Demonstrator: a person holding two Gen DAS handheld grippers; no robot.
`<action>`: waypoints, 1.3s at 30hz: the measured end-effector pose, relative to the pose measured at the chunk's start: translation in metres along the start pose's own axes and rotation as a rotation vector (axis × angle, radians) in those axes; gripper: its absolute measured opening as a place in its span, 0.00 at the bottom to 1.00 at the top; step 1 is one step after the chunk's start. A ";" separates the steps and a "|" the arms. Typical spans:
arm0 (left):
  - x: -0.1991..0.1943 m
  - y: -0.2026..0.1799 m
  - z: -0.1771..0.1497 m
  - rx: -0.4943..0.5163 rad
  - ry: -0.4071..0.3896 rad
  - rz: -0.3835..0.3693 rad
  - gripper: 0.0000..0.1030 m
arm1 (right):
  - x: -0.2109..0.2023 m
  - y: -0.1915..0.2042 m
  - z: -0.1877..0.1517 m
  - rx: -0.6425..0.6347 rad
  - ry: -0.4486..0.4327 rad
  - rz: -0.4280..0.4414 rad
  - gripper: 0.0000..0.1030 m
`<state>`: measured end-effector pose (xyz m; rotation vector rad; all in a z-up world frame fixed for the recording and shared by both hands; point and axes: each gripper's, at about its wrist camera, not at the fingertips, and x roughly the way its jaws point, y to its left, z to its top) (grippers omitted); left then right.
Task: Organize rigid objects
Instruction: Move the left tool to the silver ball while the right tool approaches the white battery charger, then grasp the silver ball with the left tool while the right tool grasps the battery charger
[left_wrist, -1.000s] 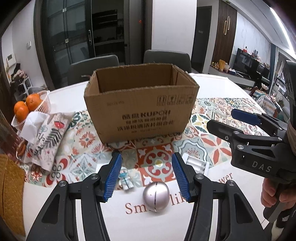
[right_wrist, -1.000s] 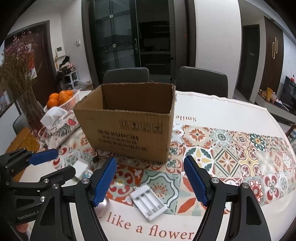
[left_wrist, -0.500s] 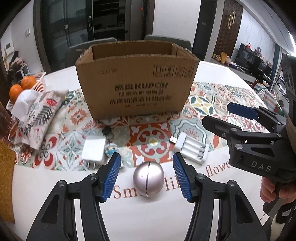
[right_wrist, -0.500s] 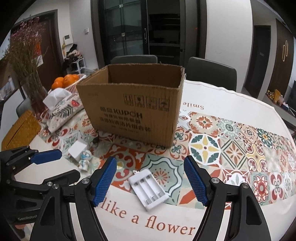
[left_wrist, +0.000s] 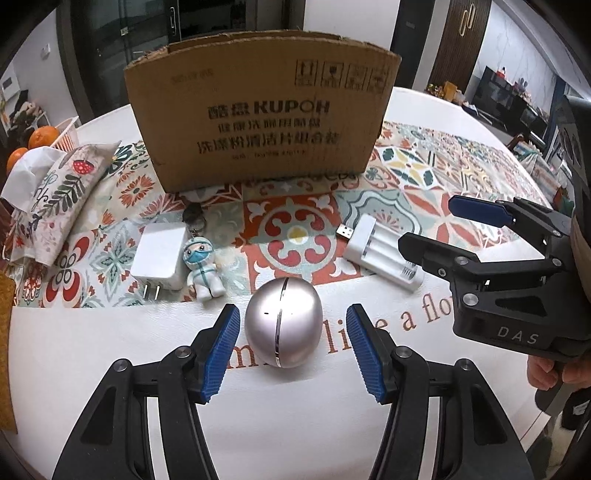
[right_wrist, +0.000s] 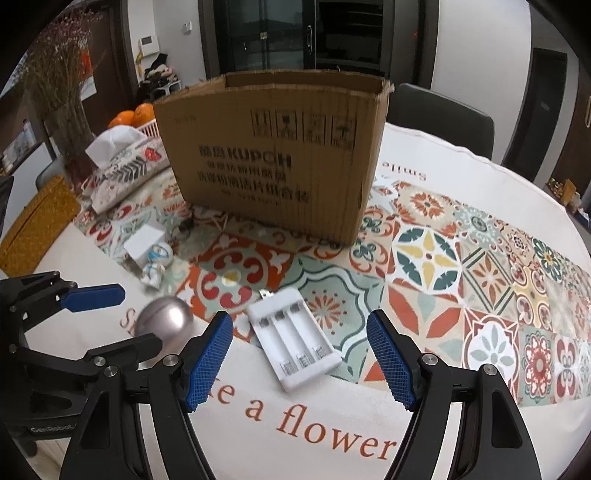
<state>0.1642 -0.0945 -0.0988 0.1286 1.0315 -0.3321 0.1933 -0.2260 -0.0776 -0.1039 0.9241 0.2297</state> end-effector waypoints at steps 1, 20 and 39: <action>0.001 -0.001 0.000 0.001 0.003 0.003 0.57 | 0.002 -0.001 -0.001 -0.004 0.009 0.002 0.73; 0.029 0.003 -0.005 0.000 0.026 0.006 0.57 | 0.049 0.008 -0.008 -0.157 0.131 0.040 0.73; 0.041 0.008 -0.004 -0.014 0.011 0.005 0.52 | 0.054 0.007 -0.011 -0.133 0.083 0.077 0.61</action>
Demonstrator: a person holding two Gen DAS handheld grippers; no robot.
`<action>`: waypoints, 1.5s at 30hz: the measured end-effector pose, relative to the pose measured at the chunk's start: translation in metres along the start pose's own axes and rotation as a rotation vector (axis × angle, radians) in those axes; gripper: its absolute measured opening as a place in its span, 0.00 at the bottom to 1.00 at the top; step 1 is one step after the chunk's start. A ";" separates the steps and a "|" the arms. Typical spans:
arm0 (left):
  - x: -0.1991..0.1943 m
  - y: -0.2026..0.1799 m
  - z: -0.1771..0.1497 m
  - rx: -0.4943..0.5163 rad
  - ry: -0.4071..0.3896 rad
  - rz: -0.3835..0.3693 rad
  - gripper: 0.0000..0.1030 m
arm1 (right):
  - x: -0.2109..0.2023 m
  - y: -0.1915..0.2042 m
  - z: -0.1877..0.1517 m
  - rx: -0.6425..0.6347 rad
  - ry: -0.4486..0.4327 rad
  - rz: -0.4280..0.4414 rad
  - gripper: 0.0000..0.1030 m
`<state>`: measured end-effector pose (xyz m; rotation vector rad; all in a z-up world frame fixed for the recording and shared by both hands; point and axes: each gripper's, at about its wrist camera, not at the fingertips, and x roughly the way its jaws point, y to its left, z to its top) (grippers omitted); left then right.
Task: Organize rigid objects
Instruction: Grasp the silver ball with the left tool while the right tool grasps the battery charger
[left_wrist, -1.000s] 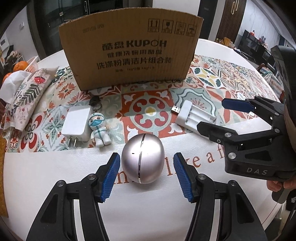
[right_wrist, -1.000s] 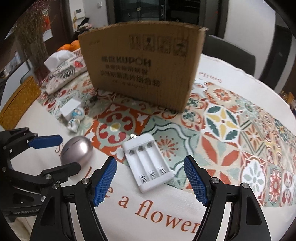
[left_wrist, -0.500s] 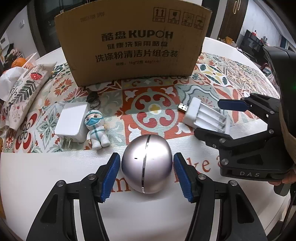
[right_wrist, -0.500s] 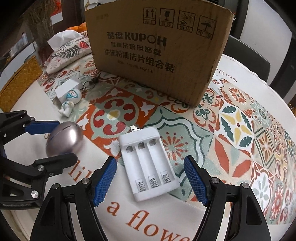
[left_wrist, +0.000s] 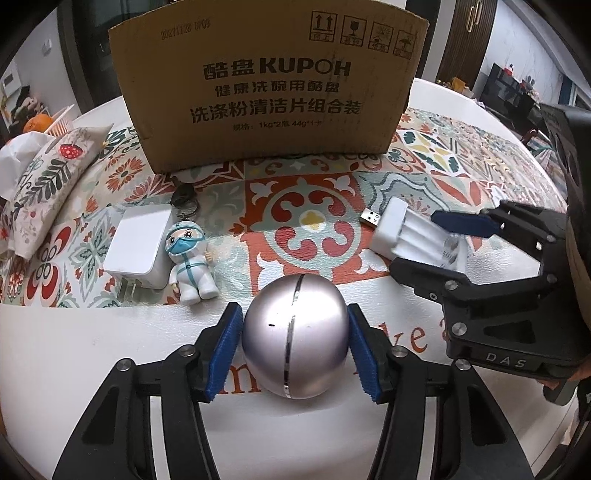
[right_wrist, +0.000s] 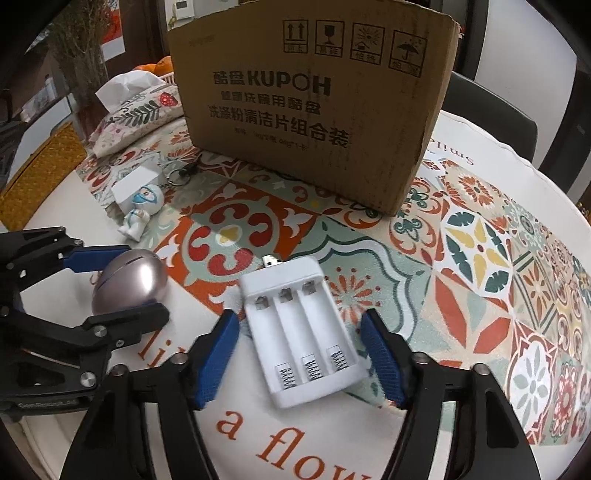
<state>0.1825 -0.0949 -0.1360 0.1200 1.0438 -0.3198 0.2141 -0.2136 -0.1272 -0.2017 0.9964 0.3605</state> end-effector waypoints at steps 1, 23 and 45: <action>0.000 0.000 0.000 -0.003 0.001 -0.002 0.52 | -0.001 0.001 0.000 0.004 0.000 0.007 0.57; -0.024 0.015 -0.007 -0.027 -0.058 -0.038 0.51 | -0.027 0.010 -0.012 0.177 -0.050 -0.025 0.49; -0.074 0.040 0.007 -0.051 -0.202 -0.058 0.51 | -0.069 0.038 0.012 0.200 -0.168 -0.073 0.49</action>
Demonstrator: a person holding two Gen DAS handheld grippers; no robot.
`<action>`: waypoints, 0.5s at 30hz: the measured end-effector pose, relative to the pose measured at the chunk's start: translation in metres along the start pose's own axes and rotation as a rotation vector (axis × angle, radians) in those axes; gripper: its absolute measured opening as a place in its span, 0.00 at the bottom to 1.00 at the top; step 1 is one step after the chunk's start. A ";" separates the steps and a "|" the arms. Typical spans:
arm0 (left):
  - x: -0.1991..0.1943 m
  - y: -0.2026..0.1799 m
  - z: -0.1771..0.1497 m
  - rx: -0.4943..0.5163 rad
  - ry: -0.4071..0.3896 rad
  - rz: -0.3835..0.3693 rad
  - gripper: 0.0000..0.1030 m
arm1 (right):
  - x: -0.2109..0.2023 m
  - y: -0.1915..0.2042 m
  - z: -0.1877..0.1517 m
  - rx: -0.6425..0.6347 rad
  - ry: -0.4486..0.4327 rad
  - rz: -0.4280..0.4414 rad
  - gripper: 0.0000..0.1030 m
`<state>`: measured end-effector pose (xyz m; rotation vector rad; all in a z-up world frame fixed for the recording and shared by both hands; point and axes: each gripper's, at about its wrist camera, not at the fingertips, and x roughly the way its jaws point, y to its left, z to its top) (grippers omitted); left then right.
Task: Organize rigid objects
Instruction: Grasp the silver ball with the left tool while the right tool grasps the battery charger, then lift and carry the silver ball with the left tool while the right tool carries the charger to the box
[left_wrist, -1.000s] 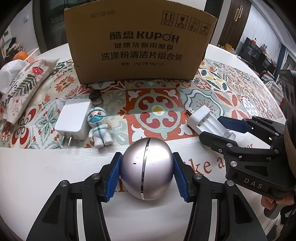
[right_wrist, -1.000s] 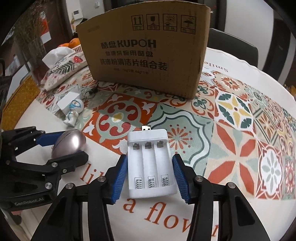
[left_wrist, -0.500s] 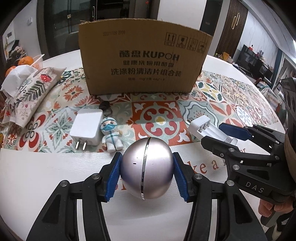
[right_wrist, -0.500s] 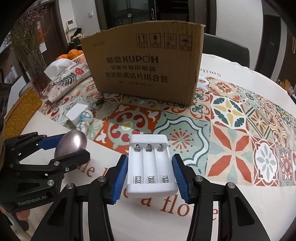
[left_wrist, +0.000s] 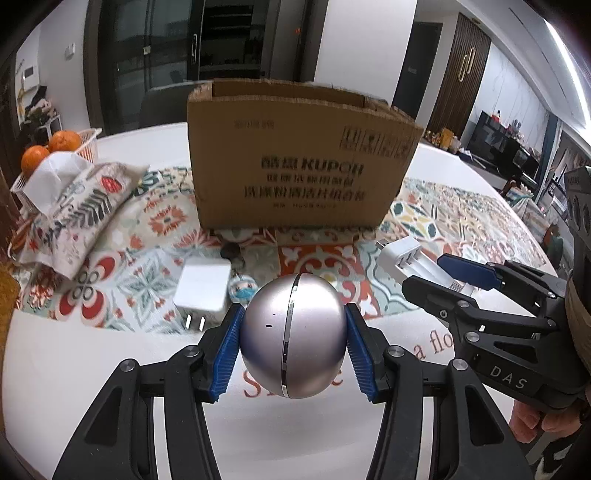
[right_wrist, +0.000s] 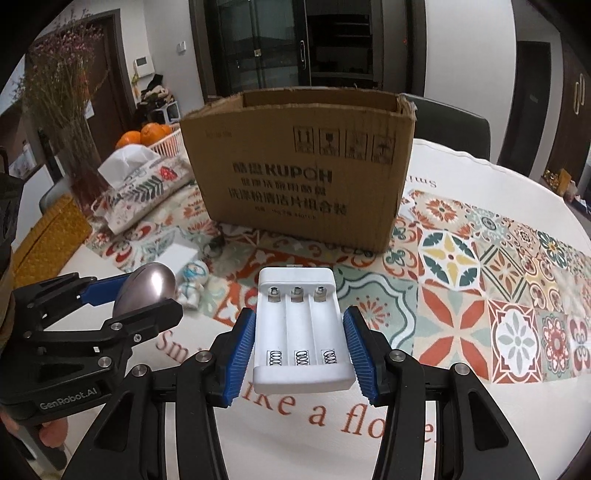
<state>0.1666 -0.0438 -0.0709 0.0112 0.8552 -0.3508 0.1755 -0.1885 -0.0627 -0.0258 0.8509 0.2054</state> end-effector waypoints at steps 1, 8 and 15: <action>-0.001 0.000 0.002 0.001 -0.005 0.000 0.51 | -0.002 0.001 0.002 0.004 -0.008 -0.003 0.49; -0.018 0.004 0.020 0.019 -0.069 -0.005 0.52 | -0.018 0.008 0.017 0.020 -0.074 -0.020 0.48; -0.032 0.006 0.039 0.040 -0.127 -0.013 0.51 | -0.035 0.014 0.036 0.021 -0.146 -0.037 0.49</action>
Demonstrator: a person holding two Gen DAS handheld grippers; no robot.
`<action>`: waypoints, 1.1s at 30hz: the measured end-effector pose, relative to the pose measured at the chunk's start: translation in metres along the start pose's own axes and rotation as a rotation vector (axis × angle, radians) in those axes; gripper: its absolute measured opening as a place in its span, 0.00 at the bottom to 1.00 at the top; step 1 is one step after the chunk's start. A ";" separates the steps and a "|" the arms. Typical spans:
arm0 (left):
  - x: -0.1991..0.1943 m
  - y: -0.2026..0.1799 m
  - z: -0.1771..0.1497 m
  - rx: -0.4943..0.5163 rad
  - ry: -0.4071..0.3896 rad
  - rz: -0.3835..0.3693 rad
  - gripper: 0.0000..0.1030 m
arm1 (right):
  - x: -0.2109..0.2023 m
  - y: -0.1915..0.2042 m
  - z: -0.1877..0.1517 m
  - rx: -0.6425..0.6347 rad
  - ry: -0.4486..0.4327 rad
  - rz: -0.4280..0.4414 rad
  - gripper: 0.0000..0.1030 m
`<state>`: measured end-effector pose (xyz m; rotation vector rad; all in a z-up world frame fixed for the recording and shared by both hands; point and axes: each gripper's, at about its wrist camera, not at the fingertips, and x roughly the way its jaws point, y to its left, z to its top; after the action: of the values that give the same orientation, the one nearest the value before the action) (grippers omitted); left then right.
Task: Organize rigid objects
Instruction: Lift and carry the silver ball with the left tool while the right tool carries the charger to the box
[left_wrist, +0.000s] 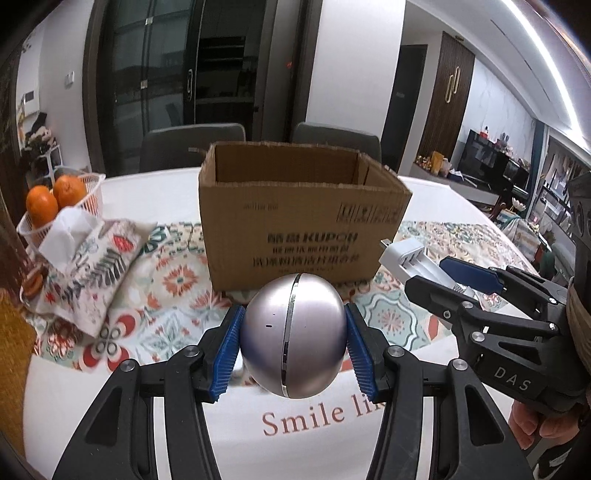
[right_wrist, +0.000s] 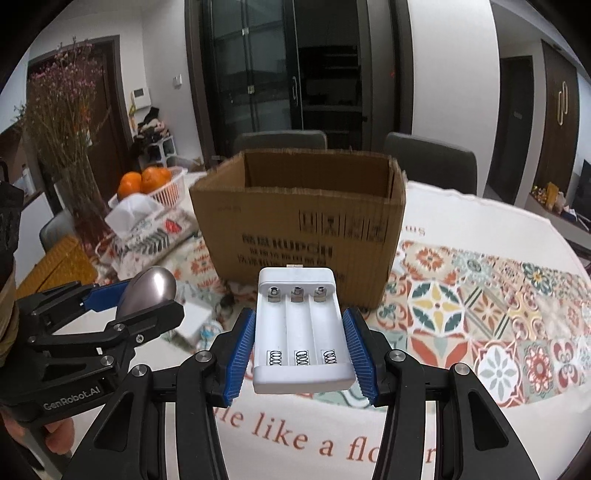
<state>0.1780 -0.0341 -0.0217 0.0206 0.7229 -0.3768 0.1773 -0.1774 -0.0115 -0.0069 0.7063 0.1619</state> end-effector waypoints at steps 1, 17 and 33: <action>-0.002 0.001 0.004 0.001 -0.010 0.003 0.52 | -0.002 0.001 0.003 0.000 -0.011 -0.002 0.49; -0.009 0.003 0.054 0.037 -0.089 -0.012 0.51 | -0.021 0.000 0.053 0.015 -0.135 -0.031 0.49; 0.002 0.009 0.098 0.026 -0.098 -0.016 0.52 | -0.018 -0.002 0.094 0.017 -0.185 -0.033 0.49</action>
<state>0.2450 -0.0405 0.0495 0.0209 0.6219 -0.4003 0.2248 -0.1766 0.0723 0.0130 0.5223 0.1230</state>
